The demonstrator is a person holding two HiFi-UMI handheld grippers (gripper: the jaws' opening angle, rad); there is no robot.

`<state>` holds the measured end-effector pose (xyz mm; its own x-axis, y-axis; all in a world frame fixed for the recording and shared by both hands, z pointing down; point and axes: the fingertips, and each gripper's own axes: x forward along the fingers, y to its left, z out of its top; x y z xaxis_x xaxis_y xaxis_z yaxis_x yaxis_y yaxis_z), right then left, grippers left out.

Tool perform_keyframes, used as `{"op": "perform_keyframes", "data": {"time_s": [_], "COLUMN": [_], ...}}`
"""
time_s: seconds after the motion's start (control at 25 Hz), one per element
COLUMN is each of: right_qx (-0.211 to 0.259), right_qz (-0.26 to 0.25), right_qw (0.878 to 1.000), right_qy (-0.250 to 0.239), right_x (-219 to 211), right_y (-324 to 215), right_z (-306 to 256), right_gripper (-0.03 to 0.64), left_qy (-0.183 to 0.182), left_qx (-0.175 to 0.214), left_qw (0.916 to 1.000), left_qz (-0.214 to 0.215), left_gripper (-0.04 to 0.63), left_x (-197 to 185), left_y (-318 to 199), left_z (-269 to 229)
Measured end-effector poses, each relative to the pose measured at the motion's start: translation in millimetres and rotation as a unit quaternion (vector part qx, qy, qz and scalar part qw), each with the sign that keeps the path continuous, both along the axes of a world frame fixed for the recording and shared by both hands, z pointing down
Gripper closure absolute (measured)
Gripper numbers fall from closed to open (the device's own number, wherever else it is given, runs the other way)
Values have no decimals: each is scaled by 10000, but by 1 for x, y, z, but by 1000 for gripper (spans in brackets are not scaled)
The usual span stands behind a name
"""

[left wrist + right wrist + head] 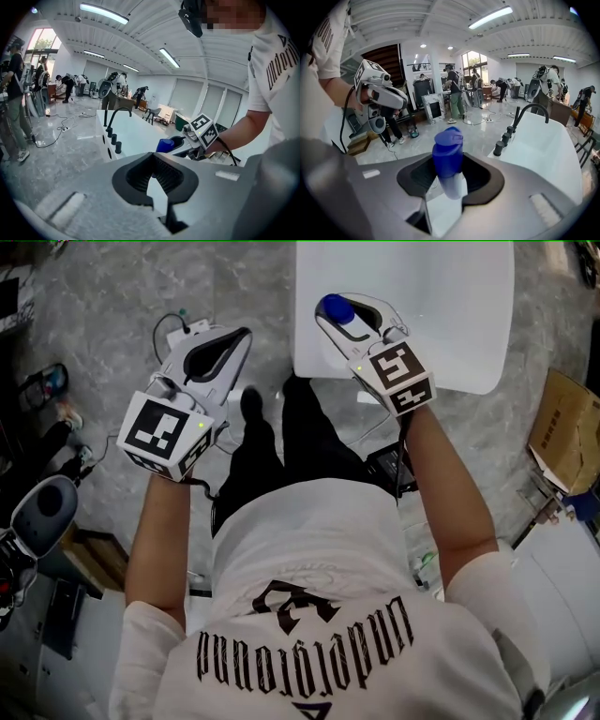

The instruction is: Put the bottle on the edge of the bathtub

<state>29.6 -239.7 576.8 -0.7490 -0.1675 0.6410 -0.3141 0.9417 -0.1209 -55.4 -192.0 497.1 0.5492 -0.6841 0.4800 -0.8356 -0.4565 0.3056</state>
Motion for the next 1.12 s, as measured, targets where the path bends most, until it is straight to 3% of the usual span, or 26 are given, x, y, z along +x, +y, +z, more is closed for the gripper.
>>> {"op": "perform_keyframes", "data": {"time_s": [0.6, 1.12], "right_qx": [-1, 46], "right_qz": [-244, -20], "right_qw": [9979, 9956], "right_qy": [597, 931], "right_x": [-12, -9], "right_y": [-14, -23], "right_z": [94, 135], "right_gripper": [462, 462], "left_qy": [10, 57], "left_qx": [-310, -481], "left_qw": [9995, 9988], "left_qz": [-7, -52], "left_gripper": [589, 589], "left_x": [4, 4], "left_y": [-21, -19], "left_z": [62, 72]}}
